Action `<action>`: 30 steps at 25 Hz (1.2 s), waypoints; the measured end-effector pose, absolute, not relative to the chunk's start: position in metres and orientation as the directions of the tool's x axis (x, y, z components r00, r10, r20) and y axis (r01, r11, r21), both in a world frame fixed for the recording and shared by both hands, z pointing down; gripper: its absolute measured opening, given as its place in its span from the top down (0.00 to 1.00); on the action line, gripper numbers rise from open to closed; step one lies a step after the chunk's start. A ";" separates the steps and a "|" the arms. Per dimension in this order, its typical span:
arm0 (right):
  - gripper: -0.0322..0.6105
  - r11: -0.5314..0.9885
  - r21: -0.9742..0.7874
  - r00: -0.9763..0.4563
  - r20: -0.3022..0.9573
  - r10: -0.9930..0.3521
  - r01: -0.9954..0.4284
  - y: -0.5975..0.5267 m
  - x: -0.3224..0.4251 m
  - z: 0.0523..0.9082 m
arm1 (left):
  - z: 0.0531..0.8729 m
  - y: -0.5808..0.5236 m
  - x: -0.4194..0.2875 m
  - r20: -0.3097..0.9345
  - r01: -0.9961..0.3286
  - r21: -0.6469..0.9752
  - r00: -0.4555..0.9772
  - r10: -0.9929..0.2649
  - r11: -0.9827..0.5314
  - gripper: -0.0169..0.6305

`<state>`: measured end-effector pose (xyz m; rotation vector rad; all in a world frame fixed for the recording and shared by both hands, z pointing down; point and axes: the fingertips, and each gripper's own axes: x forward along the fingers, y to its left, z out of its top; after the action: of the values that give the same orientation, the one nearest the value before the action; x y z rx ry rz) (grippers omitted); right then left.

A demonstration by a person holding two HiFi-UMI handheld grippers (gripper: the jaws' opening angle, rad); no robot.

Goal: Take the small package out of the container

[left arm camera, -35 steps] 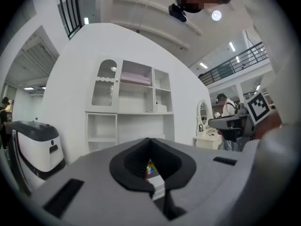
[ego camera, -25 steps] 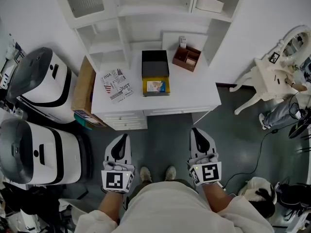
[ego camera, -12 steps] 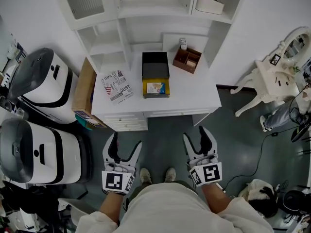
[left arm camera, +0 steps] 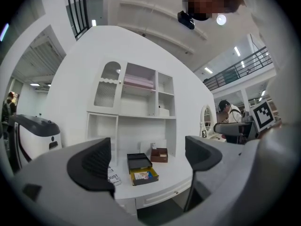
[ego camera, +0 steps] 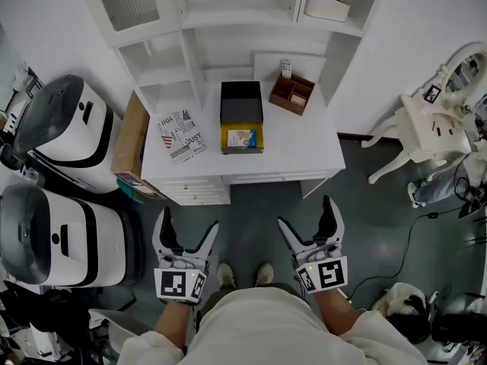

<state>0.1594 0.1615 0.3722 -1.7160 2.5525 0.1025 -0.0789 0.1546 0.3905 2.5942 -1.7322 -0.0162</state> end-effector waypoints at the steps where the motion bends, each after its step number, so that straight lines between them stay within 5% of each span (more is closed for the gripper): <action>1: 0.23 0.379 0.018 -0.379 -0.094 -0.921 -0.925 0.162 0.162 0.372 | 0.390 0.154 -0.076 0.004 -0.924 0.022 0.381 -0.924 -0.381 0.23; 9: 0.23 0.432 0.027 -0.432 -0.099 -0.896 -0.902 0.159 0.187 0.374 | 0.389 0.165 -0.046 -0.001 -0.943 0.003 0.334 -0.943 -0.334 0.24; 11: 0.23 0.438 0.026 -0.438 -0.104 -0.893 -0.899 0.157 0.194 0.376 | 0.386 0.174 -0.046 -0.024 -0.952 -0.002 0.306 -0.952 -0.306 0.62; 12: 0.23 0.441 0.026 -0.441 -0.104 -0.892 -0.897 0.156 0.197 0.376 | 0.386 0.178 -0.047 -0.029 -0.956 -0.010 0.294 -0.955 -0.294 0.96; 30: 0.23 0.454 0.049 -0.456 -0.044 -0.889 -0.890 0.045 0.156 0.394 | 0.413 0.064 -0.096 0.012 -0.957 0.000 0.289 -0.957 -0.289 0.96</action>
<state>0.1563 0.0451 0.3938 -1.6322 2.6682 0.1023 -0.0957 0.0642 0.4130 2.5165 -1.8690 0.0144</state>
